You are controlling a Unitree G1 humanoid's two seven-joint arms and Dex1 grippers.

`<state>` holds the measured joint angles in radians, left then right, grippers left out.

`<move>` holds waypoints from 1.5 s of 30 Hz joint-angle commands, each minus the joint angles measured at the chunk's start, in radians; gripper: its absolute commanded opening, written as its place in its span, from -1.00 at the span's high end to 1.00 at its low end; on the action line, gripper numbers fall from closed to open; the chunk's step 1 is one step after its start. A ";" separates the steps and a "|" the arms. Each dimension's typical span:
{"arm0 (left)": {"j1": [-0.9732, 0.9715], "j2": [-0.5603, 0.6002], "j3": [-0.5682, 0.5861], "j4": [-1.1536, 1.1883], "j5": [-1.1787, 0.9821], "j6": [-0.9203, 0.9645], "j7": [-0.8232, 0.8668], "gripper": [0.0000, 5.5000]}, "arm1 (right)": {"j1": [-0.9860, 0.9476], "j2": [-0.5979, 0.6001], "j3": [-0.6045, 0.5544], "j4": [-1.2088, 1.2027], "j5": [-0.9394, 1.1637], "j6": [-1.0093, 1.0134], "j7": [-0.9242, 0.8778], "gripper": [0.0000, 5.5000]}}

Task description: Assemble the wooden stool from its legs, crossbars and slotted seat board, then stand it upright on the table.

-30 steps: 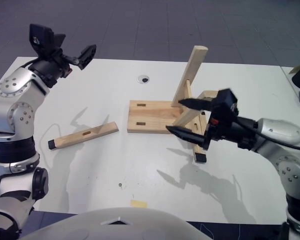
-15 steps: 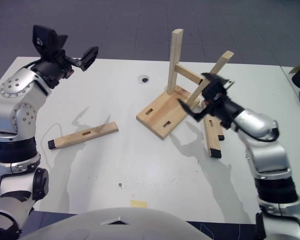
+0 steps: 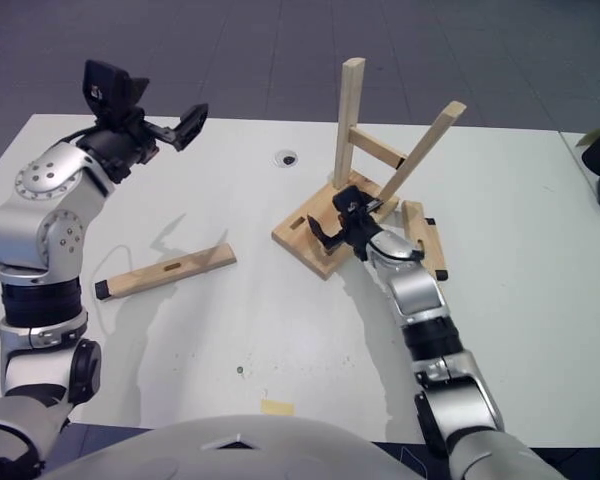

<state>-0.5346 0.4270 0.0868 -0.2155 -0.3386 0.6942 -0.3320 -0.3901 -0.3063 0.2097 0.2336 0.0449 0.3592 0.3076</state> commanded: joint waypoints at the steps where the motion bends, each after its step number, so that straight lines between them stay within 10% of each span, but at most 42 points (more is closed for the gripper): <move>1: 0.006 -0.004 -0.025 -0.005 0.013 -0.008 -0.015 -0.96 | -0.099 0.057 0.043 0.217 -0.087 -0.038 -0.033 -0.95; 15: 0.049 -0.003 -0.013 -0.032 0.034 -0.008 -0.005 -0.96 | 0.282 -0.300 0.251 -0.358 -0.062 0.210 0.459 -0.95; 33: 0.033 0.002 0.118 -0.017 0.041 -0.032 0.057 -0.96 | 0.374 0.088 -0.389 -0.732 0.624 0.275 0.109 -0.95; 45: 0.143 -0.006 0.168 -0.047 0.107 -0.103 0.152 -0.96 | 0.351 -0.088 -0.625 -0.309 0.425 0.134 -0.047 -0.95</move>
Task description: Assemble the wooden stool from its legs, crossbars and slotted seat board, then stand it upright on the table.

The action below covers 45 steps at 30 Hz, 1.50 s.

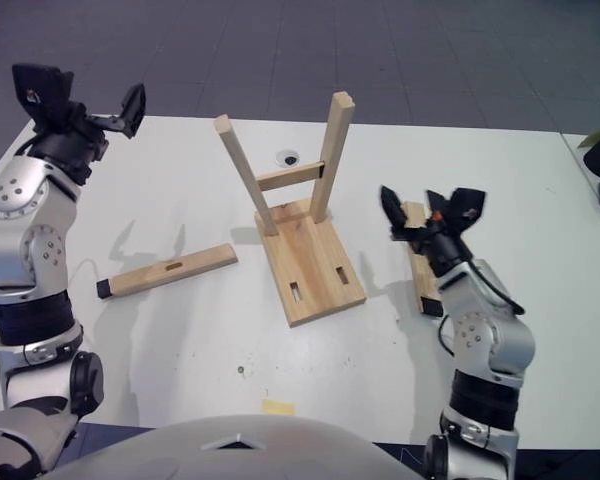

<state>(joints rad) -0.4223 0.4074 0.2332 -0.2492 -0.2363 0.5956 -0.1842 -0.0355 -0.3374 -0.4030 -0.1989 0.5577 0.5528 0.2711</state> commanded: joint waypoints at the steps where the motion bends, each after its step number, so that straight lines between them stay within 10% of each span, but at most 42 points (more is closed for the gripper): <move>1: 0.049 0.012 0.033 -0.027 0.000 0.005 0.006 -0.96 | -0.013 -0.071 -0.016 0.159 -0.110 -0.074 -0.017 -0.95; 25: 0.183 -0.020 -0.072 -0.107 0.040 0.028 0.012 -0.96 | 0.057 -0.176 0.274 0.261 -0.493 -0.230 0.074 -0.95; 45: 0.210 -0.048 -0.063 -0.113 0.052 0.003 0.028 -0.96 | 0.012 -0.178 0.121 0.389 -0.387 -0.201 0.090 -0.95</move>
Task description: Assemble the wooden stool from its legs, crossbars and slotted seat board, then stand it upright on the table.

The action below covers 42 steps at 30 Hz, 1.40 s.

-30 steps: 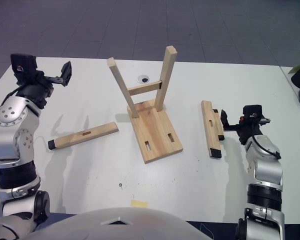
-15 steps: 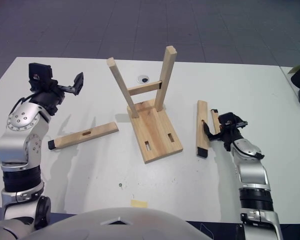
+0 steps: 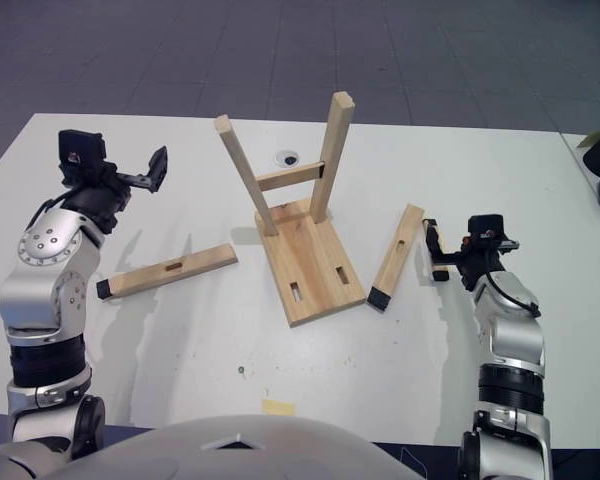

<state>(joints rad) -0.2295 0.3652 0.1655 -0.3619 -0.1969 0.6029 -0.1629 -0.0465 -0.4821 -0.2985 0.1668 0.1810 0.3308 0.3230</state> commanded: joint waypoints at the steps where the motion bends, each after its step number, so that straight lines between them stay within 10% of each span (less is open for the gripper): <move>1: 0.018 -0.007 0.003 0.002 0.013 -0.006 0.008 -0.96 | 0.032 -0.038 0.026 0.023 -0.014 0.039 0.048 -0.95; 7: 0.035 -0.021 -0.004 -0.007 0.019 -0.008 0.022 -0.96 | 0.062 -0.085 0.123 0.034 -0.060 0.142 0.117 -0.95; 27: 0.084 -0.023 0.013 -0.067 0.039 0.015 0.050 -0.96 | 0.103 -0.118 0.212 -0.095 0.028 0.559 0.144 0.13; 42: 0.023 -0.027 0.076 -0.076 0.042 -0.012 0.087 -0.96 | -0.008 -0.031 0.153 -0.095 -0.011 0.291 0.001 0.52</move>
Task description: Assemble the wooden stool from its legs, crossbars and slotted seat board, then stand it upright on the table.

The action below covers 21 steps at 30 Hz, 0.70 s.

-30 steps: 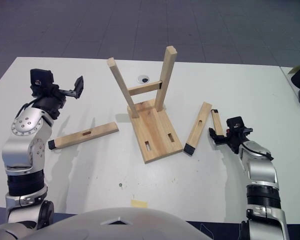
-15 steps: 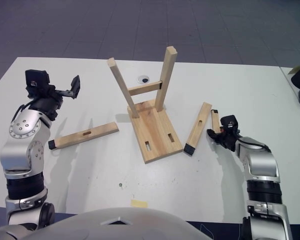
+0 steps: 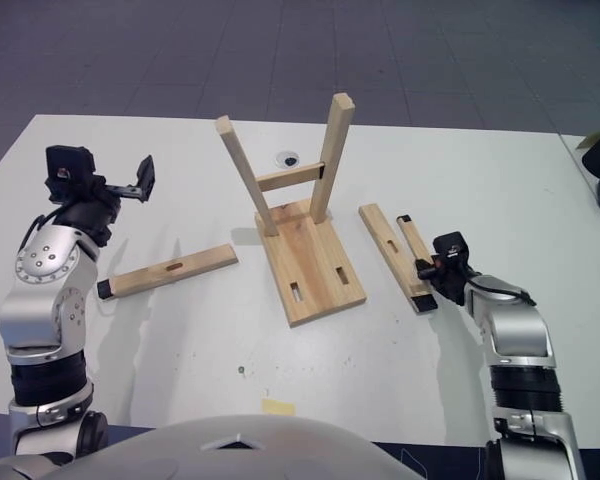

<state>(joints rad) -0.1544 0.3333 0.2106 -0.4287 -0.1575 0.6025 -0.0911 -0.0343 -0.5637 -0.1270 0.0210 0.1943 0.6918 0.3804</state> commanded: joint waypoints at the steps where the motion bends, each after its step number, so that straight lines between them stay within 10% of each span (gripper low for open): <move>1: -0.067 0.005 0.041 -0.011 -0.005 -0.012 0.016 -0.96 | -0.034 0.054 -0.026 0.057 -0.033 -0.102 -0.071 0.52; 12: -0.337 0.011 0.274 -0.073 -0.325 0.101 0.013 -0.96 | -0.280 0.130 -0.017 -0.069 -0.107 -0.537 -0.171 0.52; 21: -0.444 -0.059 0.209 -0.017 -0.574 0.173 -0.009 -0.96 | -0.311 0.194 0.104 -0.383 -0.098 -0.549 -0.118 0.52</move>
<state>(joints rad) -0.5572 0.2925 0.4536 -0.4774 -0.6954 0.7539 -0.0997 -0.3352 -0.3836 -0.0370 -0.2946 0.0897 0.1227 0.2565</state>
